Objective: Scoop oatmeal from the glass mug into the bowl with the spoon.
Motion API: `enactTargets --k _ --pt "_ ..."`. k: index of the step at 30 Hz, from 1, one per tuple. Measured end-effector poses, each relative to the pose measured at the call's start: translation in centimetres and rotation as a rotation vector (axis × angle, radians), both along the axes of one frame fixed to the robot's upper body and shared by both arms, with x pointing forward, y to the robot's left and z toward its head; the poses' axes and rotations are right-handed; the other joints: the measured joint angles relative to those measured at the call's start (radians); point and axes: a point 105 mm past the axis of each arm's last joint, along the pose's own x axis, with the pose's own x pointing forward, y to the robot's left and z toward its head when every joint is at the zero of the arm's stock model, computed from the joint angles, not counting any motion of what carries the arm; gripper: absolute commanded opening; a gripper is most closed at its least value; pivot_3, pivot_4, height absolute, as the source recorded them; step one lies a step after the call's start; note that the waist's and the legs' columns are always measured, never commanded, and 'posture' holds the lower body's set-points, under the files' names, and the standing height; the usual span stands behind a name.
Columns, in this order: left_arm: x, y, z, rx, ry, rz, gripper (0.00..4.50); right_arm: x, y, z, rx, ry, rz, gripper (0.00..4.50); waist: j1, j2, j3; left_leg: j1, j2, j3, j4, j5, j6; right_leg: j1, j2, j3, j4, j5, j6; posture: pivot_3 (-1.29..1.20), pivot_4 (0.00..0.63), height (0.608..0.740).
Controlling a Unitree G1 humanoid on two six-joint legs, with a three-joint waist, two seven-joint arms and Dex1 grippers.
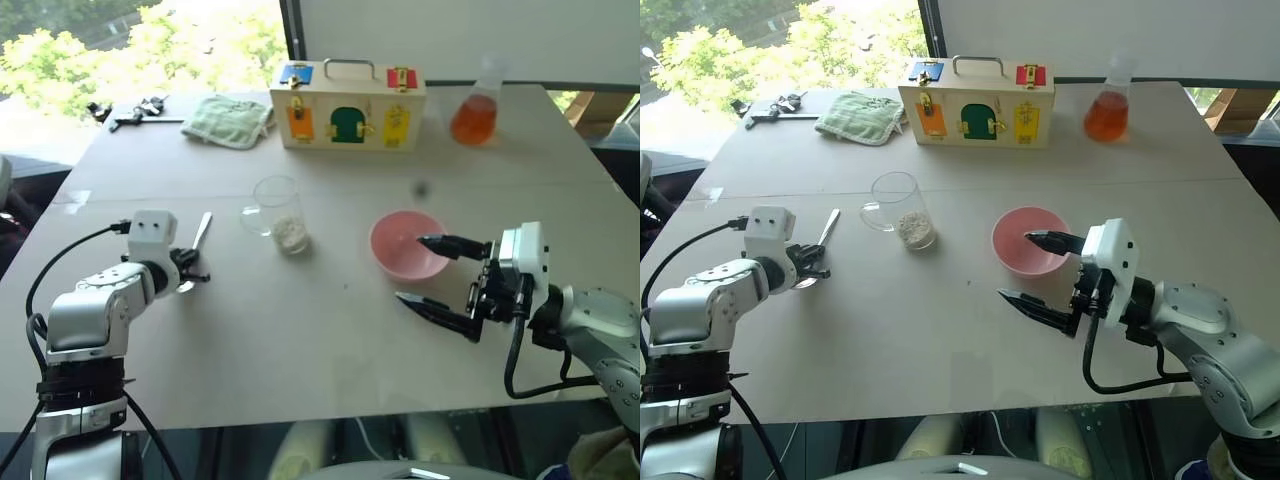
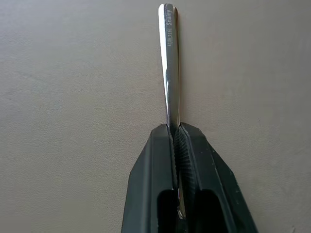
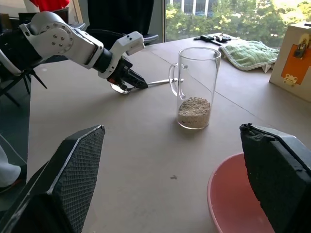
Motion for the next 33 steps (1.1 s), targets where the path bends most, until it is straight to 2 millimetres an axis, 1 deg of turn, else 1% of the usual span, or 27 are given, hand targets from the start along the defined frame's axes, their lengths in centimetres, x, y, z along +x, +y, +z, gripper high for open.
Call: enactTargets --k 3,4,6,8,9,10,12,14,15,19,21,23,25,27,29,33 --pt "-0.7 0.0 -0.1 -0.079 -0.091 0.044 0.03 0.1 -0.2 -0.2 0.008 0.007 -0.011 4.50 0.000 0.000 0.000 -0.001 0.000 0.001 0.000 0.000 0.000 0.000 0.000 0.000 -0.001 0.000 0.000 0.00 0.150 0.740" --pt "-1.3 -0.1 -0.2 -0.141 -0.152 0.071 0.03 0.2 -0.2 -0.2 0.017 0.010 -0.016 4.50 0.001 0.000 0.000 -0.001 0.000 0.001 0.000 0.000 0.000 0.000 0.000 0.001 -0.002 0.000 0.000 0.00 0.150 0.740" --pt "-1.9 -0.1 -0.2 -0.192 -0.209 0.090 0.03 0.3 -0.3 -0.3 0.023 0.014 -0.024 4.50 0.006 -0.002 0.000 -0.002 0.000 0.000 0.000 0.000 0.000 0.000 0.000 -0.001 -0.002 0.000 0.000 0.00 0.150 0.740" --pt "-2.9 -0.1 0.0 -0.239 -0.283 0.110 0.03 0.4 -0.4 -0.3 0.026 0.013 -0.030 4.50 0.007 -0.002 0.001 -0.002 0.000 0.000 0.001 0.000 0.000 0.000 0.000 0.000 -0.002 0.000 0.000 0.00 0.150 0.740" --pt "-3.5 -0.5 0.6 -0.267 -0.343 0.093 0.03 0.5 -0.5 -0.4 0.027 0.014 -0.033 4.50 0.008 -0.004 0.001 -0.002 0.000 0.000 0.001 0.000 0.000 -0.001 0.000 -0.001 -0.002 0.000 0.000 0.00 0.150 0.740" --pt "-4.2 -1.3 1.8 -0.289 -0.416 0.041 0.03 0.6 -0.5 -0.4 0.028 0.016 -0.035 4.50 0.010 -0.007 0.001 -0.003 0.000 0.000 0.001 0.000 0.000 0.000 0.000 -0.001 -0.002 0.000 0.000 0.00 0.150 0.740" --pt "-5.8 -2.9 4.4 -0.245 -0.506 -0.093 0.03 0.8 -0.6 -0.4 0.033 0.022 -0.037 4.50 0.011 -0.009 0.001 -0.002 0.000 0.000 0.001 0.000 0.000 0.000 0.000 -0.001 -0.002 0.000 0.000 0.00 0.150 0.740" --pt "-6.9 -4.0 6.0 -0.213 -0.548 -0.185 0.03 1.1 -0.9 -0.2 0.046 0.032 -0.051 4.50 0.012 -0.007 0.001 -0.002 0.000 0.001 0.001 0.000 0.000 0.001 -0.001 0.000 -0.003 0.000 0.000 0.00 0.150 0.740" --pt "-8.0 -4.8 7.1 -0.189 -0.576 -0.253 0.03 1.4 -1.2 0.2 0.071 0.051 -0.060 4.50 0.015 -0.006 0.001 -0.001 0.000 0.001 0.001 0.000 0.000 0.001 -0.001 0.000 -0.002 0.000 0.000 0.00 0.150 0.740" --pt "-9.4 -5.5 7.3 -0.138 -0.565 -0.334 0.03 1.9 -1.8 0.7 0.104 0.100 -0.067 4.50 0.025 -0.006 0.001 -0.001 0.001 0.000 0.000 0.000 0.000 0.001 0.000 -0.001 -0.002 0.000 0.000 0.00 0.150 0.740" --pt "-9.5 -6.1 8.0 -0.107 -0.586 -0.378 0.03 1.9 -1.7 0.6 0.107 0.123 -0.056 4.50 0.029 -0.006 0.001 -0.001 0.000 0.000 0.000 0.000 0.000 0.001 0.000 -0.001 -0.003 0.000 0.000 0.00 0.150 0.740" --pt "-9.5 -8.0 9.0 -0.052 -0.611 -0.481 0.03 1.7 -1.4 0.5 0.119 0.158 -0.026 4.50 0.033 -0.006 0.001 -0.001 0.000 0.000 0.000 0.000 0.000 0.002 -0.001 -0.001 -0.004 0.000 0.000 0.00 0.150 0.740" --pt "-9.3 -10.3 9.4 0.010 -0.613 -0.608 0.03 1.5 -1.0 0.8 0.136 0.178 0.004 4.50 0.032 -0.006 0.001 -0.001 0.000 0.001 0.000 0.000 0.000 0.002 -0.001 -0.001 -0.004 0.000 0.000 0.00 0.150 0.740" --pt "-9.0 -12.4 9.5 0.098 -0.617 -0.750 0.03 1.4 -0.5 1.3 0.154 0.202 0.033 4.50 0.030 -0.005 0.001 -0.001 0.000 0.001 0.000 0.000 0.000 0.002 -0.001 -0.001 -0.004 0.000 0.000 0.00 0.150 0.740" --pt "-8.8 -13.9 9.4 0.166 -0.629 -0.854 0.03 1.4 -0.2 1.7 0.171 0.220 0.047 4.50 0.027 -0.004 0.002 -0.001 0.000 0.001 -0.001 0.000 0.000 0.002 0.000 -0.001 -0.004 0.000 -0.001 0.00 0.150 0.740" --pt "-7.5 -16.4 8.7 0.180 -0.662 -1.028 0.03 3.0 0.6 2.1 0.183 0.232 0.009 4.50 0.028 -0.003 0.002 -0.002 0.000 0.001 -0.001 0.000 0.000 0.001 0.000 -0.001 -0.003 0.001 -0.002 0.00 0.150 0.740"
